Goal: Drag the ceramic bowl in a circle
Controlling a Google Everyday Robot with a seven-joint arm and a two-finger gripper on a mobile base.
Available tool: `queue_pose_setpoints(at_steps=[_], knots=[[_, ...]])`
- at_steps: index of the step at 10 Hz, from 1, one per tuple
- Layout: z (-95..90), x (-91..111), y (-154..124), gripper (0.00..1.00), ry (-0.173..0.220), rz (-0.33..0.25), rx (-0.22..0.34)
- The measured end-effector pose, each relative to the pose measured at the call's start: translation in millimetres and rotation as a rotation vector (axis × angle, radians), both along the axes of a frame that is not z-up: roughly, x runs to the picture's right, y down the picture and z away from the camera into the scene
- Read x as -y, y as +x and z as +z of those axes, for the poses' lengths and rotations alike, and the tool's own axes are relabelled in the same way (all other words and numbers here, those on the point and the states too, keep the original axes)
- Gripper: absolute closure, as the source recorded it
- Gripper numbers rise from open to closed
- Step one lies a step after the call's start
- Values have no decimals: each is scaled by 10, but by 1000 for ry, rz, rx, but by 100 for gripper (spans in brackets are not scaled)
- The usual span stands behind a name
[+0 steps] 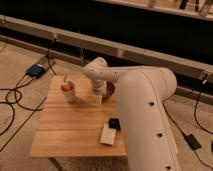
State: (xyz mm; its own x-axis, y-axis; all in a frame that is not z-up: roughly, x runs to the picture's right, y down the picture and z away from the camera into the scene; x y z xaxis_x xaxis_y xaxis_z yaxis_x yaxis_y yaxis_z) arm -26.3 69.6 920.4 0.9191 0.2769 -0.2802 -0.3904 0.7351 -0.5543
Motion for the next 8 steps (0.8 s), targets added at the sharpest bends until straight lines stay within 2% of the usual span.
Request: queue_pose_setpoints(at_steps=[1,2,3,8], knots=[[-5,-13,-5,84,-1,-2,7],[-27,-39,0,97,-4,-9,15],[-55,-64,6,100,-6,-15,21],[-359,-233,-13,100,-7,-20,89]])
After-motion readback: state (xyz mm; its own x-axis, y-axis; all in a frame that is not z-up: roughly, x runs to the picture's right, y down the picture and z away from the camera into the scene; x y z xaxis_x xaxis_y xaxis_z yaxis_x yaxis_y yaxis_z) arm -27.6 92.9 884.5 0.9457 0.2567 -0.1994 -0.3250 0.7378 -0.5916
